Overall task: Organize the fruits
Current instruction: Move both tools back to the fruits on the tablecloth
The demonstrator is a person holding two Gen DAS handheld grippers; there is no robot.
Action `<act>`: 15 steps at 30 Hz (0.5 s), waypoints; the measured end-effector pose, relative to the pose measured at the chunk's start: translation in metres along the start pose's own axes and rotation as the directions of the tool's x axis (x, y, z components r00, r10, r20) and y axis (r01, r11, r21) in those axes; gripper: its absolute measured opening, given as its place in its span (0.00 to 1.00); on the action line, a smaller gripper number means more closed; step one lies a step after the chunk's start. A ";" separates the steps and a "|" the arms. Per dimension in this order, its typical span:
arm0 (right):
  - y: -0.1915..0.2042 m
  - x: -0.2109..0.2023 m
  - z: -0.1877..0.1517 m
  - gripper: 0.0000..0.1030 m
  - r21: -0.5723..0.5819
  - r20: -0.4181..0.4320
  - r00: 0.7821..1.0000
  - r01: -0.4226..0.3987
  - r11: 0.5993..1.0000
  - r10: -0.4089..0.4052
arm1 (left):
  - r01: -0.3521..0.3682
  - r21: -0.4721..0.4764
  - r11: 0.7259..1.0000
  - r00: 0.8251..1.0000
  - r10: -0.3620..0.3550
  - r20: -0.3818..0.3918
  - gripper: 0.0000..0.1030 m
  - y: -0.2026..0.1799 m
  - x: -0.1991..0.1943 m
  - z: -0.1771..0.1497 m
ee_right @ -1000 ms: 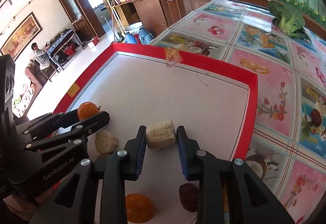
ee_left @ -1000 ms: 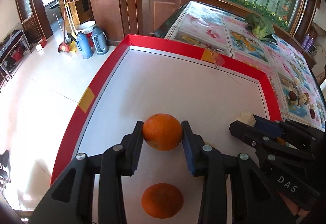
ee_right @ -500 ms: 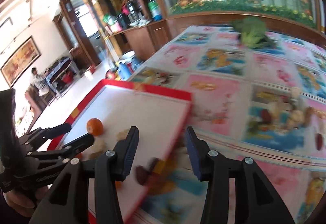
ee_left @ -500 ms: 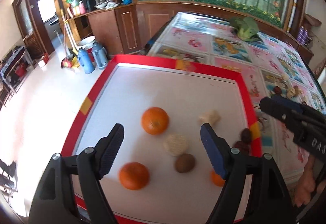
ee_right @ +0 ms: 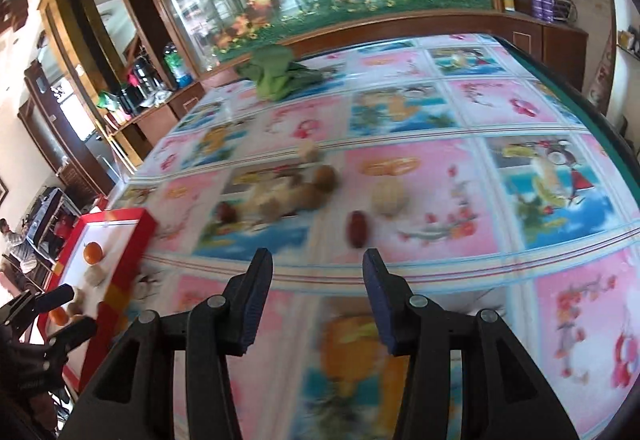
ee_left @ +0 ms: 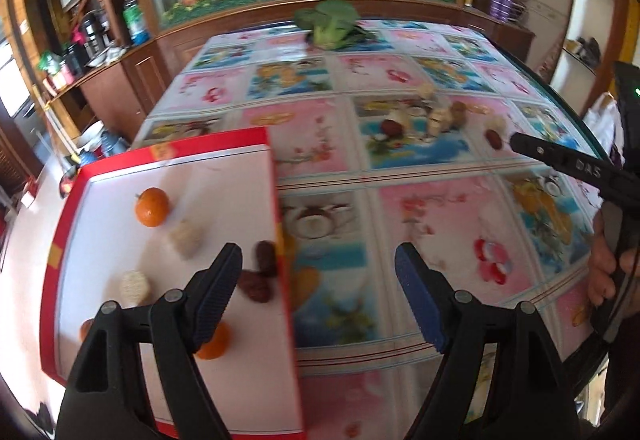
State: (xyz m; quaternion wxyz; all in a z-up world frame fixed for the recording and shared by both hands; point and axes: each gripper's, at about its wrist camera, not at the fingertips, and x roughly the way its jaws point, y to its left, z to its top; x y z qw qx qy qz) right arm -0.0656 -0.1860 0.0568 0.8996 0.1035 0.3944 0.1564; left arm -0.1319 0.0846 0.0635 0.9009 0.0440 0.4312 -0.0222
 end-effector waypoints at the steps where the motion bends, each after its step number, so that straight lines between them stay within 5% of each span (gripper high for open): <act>1: -0.003 0.002 0.002 0.45 -0.009 0.000 1.000 0.011 1.000 -0.011 | 0.010 0.012 1.000 1.000 -0.010 0.001 0.77 -0.007 0.001 0.002; 9: -0.006 0.035 0.016 0.38 -0.041 -0.053 0.995 0.080 0.996 -0.082 | 0.011 0.080 0.997 1.000 -0.012 0.015 0.77 -0.036 0.011 0.024; 15: -0.010 0.050 0.015 0.18 -0.068 -0.095 0.986 0.132 0.989 -0.138 | 0.033 0.109 0.994 0.999 -0.034 0.008 0.77 -0.050 0.035 0.050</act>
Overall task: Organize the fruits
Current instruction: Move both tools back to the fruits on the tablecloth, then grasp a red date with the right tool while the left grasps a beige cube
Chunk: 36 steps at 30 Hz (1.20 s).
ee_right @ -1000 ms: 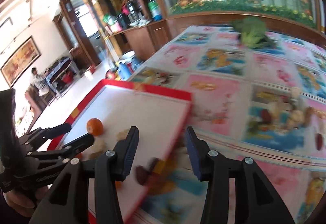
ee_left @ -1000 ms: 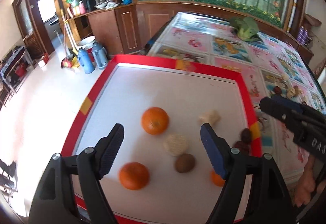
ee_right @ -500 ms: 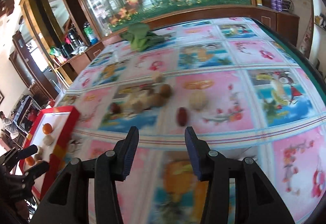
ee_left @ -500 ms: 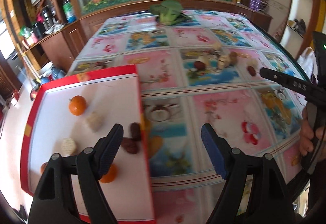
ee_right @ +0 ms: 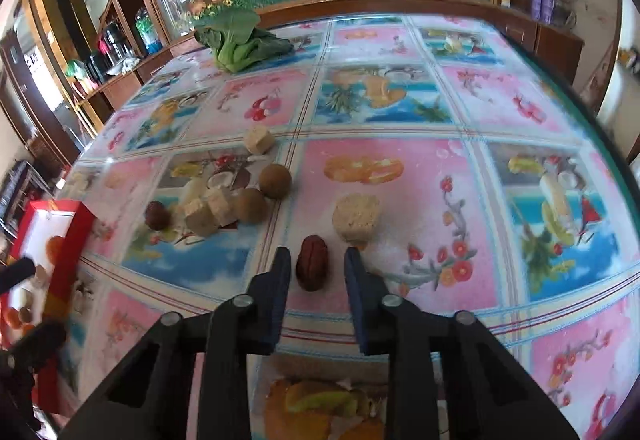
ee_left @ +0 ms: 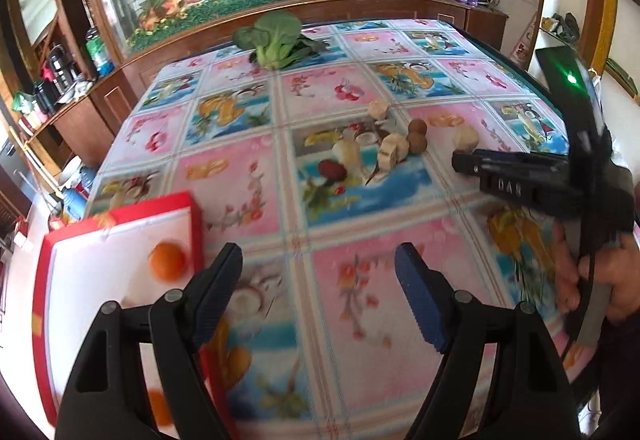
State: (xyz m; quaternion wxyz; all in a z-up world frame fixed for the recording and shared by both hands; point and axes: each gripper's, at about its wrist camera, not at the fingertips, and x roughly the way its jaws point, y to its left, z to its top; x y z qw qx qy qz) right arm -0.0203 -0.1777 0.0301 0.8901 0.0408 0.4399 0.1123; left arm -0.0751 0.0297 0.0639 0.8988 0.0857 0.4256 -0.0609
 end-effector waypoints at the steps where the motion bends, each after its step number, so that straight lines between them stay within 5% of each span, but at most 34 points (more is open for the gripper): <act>1: -0.001 0.000 -0.001 0.15 0.002 0.002 1.000 0.003 1.000 -0.003 | 0.000 0.005 1.000 1.000 0.000 0.000 0.77 -0.002 0.005 0.005; 7: -0.013 -0.002 0.001 0.15 0.076 -0.006 0.999 -0.045 0.996 0.046 | 0.057 0.044 0.997 0.998 -0.056 -0.016 0.71 -0.018 0.040 0.035; 11: -0.016 -0.003 0.001 0.15 0.103 -0.013 0.998 -0.063 0.993 0.065 | 0.070 0.083 0.994 0.996 -0.066 -0.056 0.58 -0.030 0.067 0.049; 18: -0.017 -0.003 0.001 0.15 0.114 -0.018 0.997 -0.068 0.991 0.070 | 0.114 0.119 0.986 0.992 -0.106 -0.070 0.56 -0.039 0.091 0.062; 20: -0.019 -0.003 0.002 0.15 0.129 -0.020 0.996 -0.078 0.989 0.082 | 0.124 0.138 0.983 0.991 -0.115 -0.074 0.47 -0.043 0.094 0.064; 32: -0.018 -0.003 0.003 0.15 0.114 -0.016 0.997 -0.070 0.991 0.073 | 0.205 0.089 0.975 0.976 -0.197 -0.092 0.17 -0.046 0.105 0.065; 36: -0.018 -0.003 0.003 0.15 0.119 -0.015 0.997 -0.075 0.990 0.077 | 0.222 0.065 0.973 0.972 -0.216 -0.089 0.15 -0.046 0.100 0.060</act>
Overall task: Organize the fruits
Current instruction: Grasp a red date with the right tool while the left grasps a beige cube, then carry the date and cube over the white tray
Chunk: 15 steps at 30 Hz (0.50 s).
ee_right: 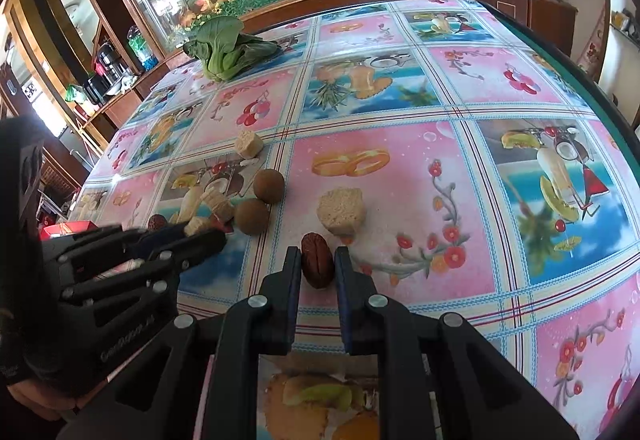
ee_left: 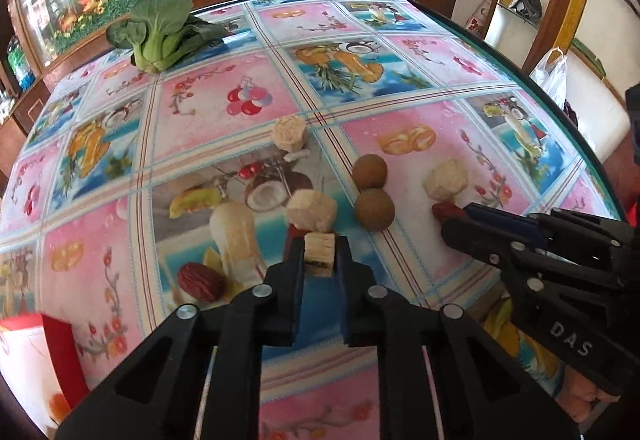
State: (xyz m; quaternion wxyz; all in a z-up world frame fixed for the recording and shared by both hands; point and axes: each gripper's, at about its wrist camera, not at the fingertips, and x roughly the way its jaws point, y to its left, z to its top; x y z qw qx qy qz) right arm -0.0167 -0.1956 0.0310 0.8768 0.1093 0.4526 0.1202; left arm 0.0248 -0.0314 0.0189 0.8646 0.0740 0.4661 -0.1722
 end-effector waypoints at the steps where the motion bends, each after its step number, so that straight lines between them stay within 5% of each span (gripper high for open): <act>1: 0.000 0.000 0.000 0.15 0.001 0.000 1.000 -0.003 1.000 0.003 | 0.001 -0.007 1.000 1.000 -0.001 0.005 0.15 0.000 -0.003 -0.003; 7: -0.001 -0.007 0.000 0.14 0.011 0.044 0.999 -0.003 1.000 0.003 | -0.001 -0.038 0.999 0.994 0.006 0.110 0.15 -0.003 -0.055 -0.029; 15: 0.000 -0.033 0.000 0.14 0.012 0.194 0.980 -0.041 0.999 0.038 | -0.068 -0.027 0.997 0.957 0.073 0.282 0.15 -0.004 -0.150 -0.085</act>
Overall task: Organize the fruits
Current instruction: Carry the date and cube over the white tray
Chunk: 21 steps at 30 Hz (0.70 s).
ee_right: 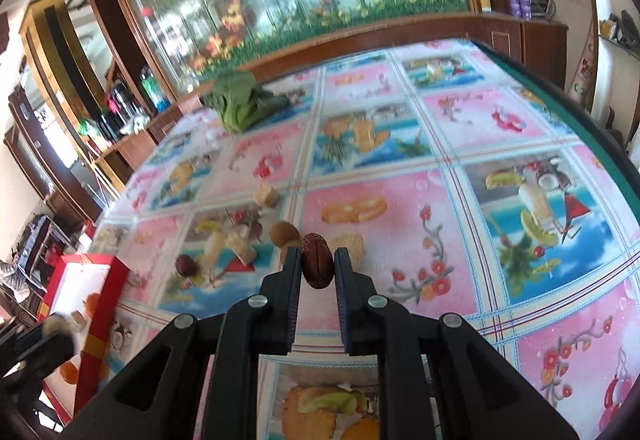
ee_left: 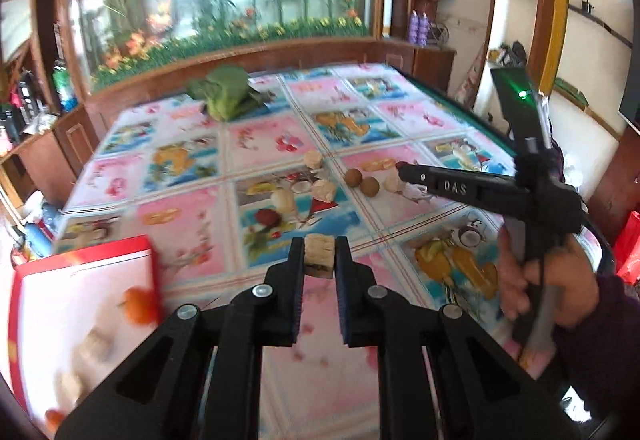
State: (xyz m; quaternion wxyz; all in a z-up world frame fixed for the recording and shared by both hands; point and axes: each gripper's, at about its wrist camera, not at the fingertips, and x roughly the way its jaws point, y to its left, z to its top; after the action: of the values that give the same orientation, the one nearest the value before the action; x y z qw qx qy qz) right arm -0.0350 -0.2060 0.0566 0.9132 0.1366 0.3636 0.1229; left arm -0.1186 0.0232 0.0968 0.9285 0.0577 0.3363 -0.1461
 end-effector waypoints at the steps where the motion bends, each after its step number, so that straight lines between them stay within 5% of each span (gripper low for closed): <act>1: 0.001 -0.004 0.000 0.14 -0.003 0.024 1.000 -0.003 1.000 0.003 | -0.009 -0.004 1.000 1.000 0.010 0.016 0.15 0.002 -0.008 -0.004; 5: 0.002 -0.012 0.001 0.14 -0.008 0.078 0.997 -0.007 1.000 0.007 | -0.062 -0.055 0.997 0.995 0.066 0.074 0.15 0.018 -0.042 -0.022; 11: 0.020 -0.013 -0.009 0.14 -0.015 0.037 0.998 -0.058 0.998 0.058 | -0.140 -0.123 0.982 0.986 0.150 0.077 0.15 0.056 -0.069 -0.044; 21: 0.137 -0.014 -0.041 0.14 -0.167 -0.078 0.961 -0.275 0.947 0.266 | -0.251 -0.256 0.933 0.962 0.270 0.040 0.15 0.122 -0.093 -0.084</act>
State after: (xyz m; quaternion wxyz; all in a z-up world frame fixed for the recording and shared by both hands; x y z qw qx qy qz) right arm -0.0910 -0.0757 0.0830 0.8859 0.1006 0.3540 0.2823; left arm -0.1997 0.1779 0.0926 0.9514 -0.0205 0.3067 0.0195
